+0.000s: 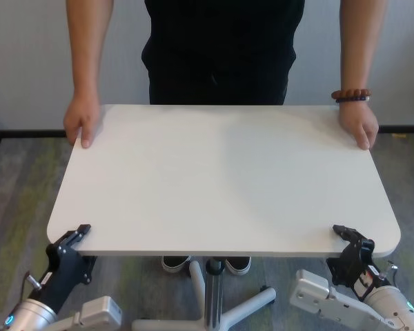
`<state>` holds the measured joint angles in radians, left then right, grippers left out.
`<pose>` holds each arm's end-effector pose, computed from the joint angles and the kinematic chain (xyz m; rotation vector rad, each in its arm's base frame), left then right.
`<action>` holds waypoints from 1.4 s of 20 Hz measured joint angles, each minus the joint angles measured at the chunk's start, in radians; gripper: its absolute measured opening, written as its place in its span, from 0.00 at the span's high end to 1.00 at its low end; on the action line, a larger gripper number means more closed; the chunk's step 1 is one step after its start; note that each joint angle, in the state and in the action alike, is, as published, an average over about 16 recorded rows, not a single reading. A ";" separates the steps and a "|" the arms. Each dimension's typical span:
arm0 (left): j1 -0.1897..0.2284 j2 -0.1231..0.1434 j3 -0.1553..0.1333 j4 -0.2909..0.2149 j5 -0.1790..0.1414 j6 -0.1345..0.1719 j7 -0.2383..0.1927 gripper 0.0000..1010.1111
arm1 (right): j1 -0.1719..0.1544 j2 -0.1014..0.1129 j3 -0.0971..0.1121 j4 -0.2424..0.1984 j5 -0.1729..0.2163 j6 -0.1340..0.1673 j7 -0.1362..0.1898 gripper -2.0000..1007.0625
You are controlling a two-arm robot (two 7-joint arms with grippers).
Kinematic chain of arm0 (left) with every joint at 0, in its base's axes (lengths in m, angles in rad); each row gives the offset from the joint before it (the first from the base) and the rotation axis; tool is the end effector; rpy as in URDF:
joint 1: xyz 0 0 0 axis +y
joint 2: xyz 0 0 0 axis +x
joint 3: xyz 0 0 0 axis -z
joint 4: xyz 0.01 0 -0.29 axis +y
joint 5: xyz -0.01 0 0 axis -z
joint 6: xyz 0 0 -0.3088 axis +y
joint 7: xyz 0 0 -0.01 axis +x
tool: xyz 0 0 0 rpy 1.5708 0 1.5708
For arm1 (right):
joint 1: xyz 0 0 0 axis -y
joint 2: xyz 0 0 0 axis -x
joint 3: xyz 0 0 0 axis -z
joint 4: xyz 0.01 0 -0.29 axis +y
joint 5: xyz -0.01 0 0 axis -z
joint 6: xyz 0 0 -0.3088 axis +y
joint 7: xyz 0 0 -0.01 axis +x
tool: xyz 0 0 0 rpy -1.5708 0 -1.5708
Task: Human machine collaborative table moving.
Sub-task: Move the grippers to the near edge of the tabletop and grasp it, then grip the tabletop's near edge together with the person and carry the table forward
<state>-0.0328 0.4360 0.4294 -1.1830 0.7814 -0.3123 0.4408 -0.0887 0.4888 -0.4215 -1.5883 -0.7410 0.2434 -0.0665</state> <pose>0.2875 0.0607 -0.4232 0.6825 -1.0084 1.0913 0.2707 -0.0217 -0.3493 -1.0530 -0.8014 -1.0613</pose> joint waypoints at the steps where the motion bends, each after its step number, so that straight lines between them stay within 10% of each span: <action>1: 0.000 0.000 0.000 0.000 0.000 0.000 0.000 0.68 | 0.000 0.000 0.000 0.000 0.000 0.000 0.000 0.64; 28: 0.010 0.005 -0.016 -0.039 0.012 0.008 -0.026 0.68 | -0.015 -0.001 0.017 -0.025 -0.029 -0.013 0.022 0.65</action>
<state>-0.0229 0.4408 0.4134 -1.2223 0.7936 -0.3048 0.4150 -0.1035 0.4879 -0.4045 -1.6130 -0.7697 0.2305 -0.0447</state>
